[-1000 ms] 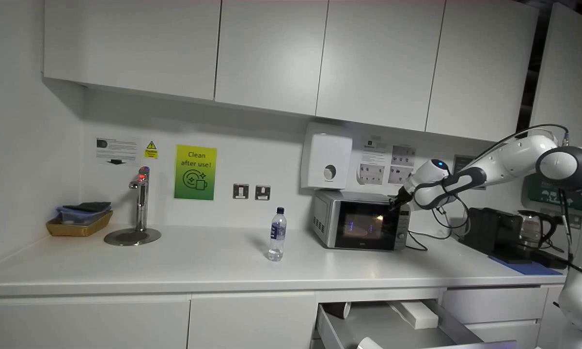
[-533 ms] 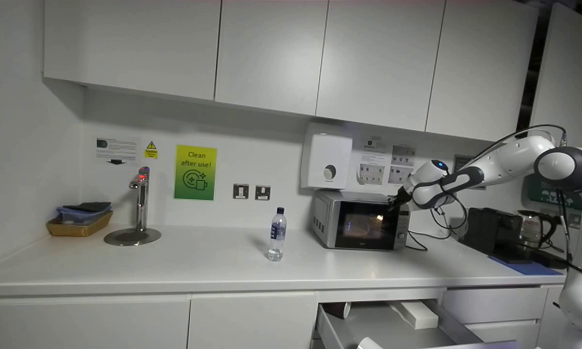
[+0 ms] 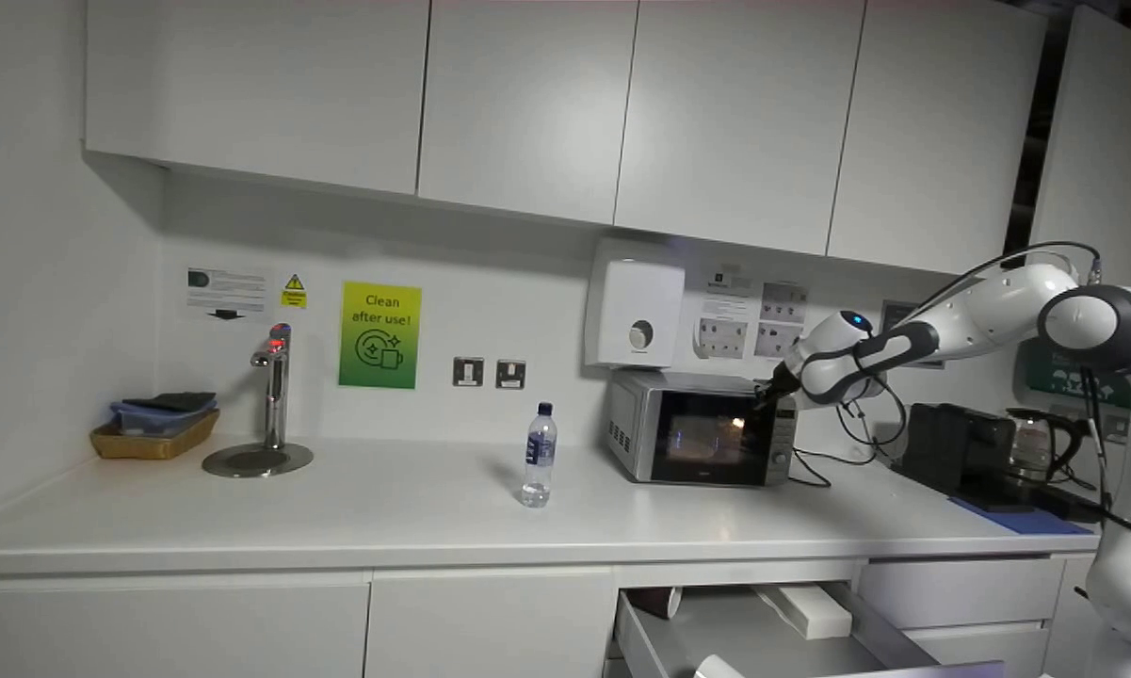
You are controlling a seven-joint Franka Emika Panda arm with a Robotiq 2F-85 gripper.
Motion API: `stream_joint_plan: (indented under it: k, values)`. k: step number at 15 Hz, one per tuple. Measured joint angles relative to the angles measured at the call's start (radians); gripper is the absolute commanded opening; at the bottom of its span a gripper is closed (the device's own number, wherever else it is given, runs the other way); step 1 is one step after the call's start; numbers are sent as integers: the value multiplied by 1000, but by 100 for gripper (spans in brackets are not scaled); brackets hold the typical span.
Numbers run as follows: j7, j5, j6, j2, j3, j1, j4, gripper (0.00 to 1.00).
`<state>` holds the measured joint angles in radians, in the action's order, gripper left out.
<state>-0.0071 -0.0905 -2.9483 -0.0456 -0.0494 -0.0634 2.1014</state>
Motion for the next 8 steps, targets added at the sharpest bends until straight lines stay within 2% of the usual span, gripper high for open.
stream_joint_plan:
  k: [8]
  values:
    - [-189, 178, -1, -4, 5, 0, -1, 0]
